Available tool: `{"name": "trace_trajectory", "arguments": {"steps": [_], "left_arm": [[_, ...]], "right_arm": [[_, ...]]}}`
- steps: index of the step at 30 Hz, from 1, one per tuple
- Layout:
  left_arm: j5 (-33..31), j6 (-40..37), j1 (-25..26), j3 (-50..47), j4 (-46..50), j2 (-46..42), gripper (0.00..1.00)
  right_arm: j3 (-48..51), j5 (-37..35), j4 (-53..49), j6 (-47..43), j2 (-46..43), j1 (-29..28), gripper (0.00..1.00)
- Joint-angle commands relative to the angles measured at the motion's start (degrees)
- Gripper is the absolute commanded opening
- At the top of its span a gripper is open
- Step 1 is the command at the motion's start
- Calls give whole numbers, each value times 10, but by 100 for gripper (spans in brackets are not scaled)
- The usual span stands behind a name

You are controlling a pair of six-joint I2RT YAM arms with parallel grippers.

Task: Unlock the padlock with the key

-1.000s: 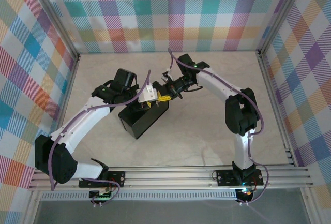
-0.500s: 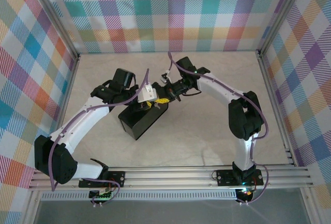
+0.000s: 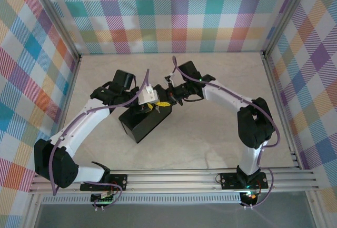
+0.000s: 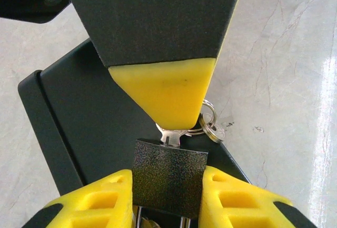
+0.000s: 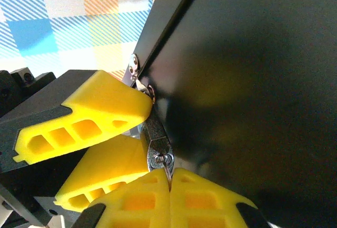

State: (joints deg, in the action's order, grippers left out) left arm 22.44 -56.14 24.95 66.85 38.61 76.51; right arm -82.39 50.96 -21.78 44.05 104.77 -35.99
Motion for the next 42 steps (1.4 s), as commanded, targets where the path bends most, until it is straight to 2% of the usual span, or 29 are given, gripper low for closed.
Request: {"name": "trace_trajectory", "arguments": {"steps": [1,8,13,18,21,23,26,29,32,36,42], "left_arm": [[75,9,12,-11,-74,16,25],[72,2,-12,-21,-57,9,25],[67,1,-15,-18,-44,9,25],[71,7,-15,-19,-37,2,25],[76,5,-15,-17,-24,0,25],[82,2,-15,-16,-14,1,25],[90,0,-15,-12,-1,5,25],[92,4,-15,-8,-1,11,25],[93,7,-15,2,7,15,26],[89,6,-15,5,8,13,26],[89,6,-15,3,14,13,26]], "right_arm": [[20,43,39,-1,-21,-72,10],[57,18,-95,-166,-79,10,36],[63,8,-147,-246,-105,45,40],[76,-42,-167,-309,-122,66,35],[114,-68,-92,-349,-153,67,31],[162,-68,-4,-394,-184,67,32],[223,-121,112,-465,-215,67,35],[285,-132,271,-533,-230,67,35],[318,-158,389,-563,-219,66,35],[314,-152,444,-616,-198,62,32],[300,-198,449,-693,-191,41,28]]}}
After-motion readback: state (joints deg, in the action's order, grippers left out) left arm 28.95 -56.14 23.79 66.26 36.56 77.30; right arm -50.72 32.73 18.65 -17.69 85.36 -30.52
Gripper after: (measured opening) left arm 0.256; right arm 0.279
